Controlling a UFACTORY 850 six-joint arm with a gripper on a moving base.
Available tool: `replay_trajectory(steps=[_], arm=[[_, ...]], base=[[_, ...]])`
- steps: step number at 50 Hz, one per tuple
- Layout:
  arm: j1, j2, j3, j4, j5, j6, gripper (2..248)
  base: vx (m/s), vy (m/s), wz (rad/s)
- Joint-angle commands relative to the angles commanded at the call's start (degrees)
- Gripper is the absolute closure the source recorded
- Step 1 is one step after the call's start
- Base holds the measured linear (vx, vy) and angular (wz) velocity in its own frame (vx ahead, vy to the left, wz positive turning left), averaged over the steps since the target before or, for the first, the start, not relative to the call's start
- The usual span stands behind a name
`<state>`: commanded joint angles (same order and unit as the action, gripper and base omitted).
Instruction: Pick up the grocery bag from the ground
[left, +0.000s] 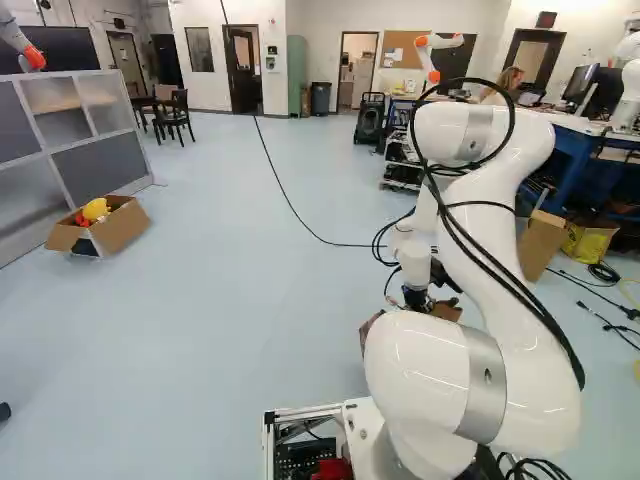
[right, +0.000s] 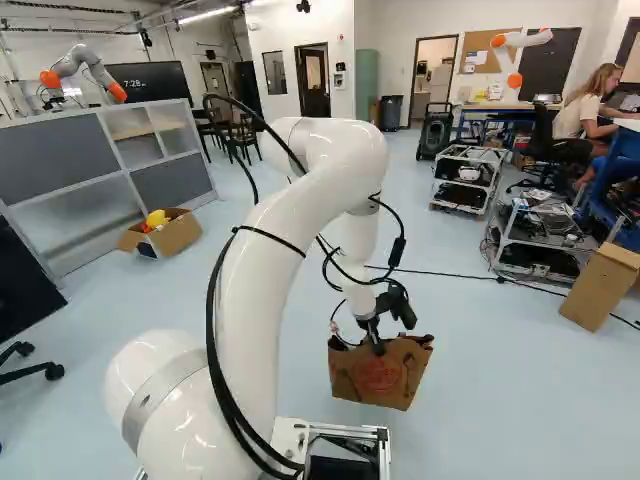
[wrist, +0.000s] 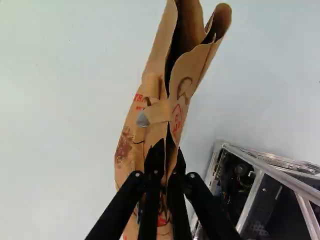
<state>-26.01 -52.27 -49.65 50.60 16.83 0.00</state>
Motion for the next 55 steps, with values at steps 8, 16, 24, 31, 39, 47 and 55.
replay_trajectory(steps=[8,16,24,31,39,47,55], arm=[[0.38,2.5,2.96,-0.04,0.33,0.0,228],[0.8,5.07,5.95,-0.05,0.65,0.0,228],[1.45,7.72,9.02,-0.05,0.7,0.0,228],[2.31,10.15,11.77,-0.05,0.7,0.0,228],[3.41,12.91,14.82,-0.05,0.7,0.0,228],[4.65,15.82,17.94,-0.05,0.7,0.0,228],[6.0,18.86,21.09,-0.05,0.7,0.0,228]], base=[[0.0,0.0,0.0],[0.0,0.0,0.0],[0.0,0.0,0.0],[0.0,0.0,0.0],[0.0,0.0,0.0],[0.0,0.0,0.0],[0.0,0.0,0.0]])
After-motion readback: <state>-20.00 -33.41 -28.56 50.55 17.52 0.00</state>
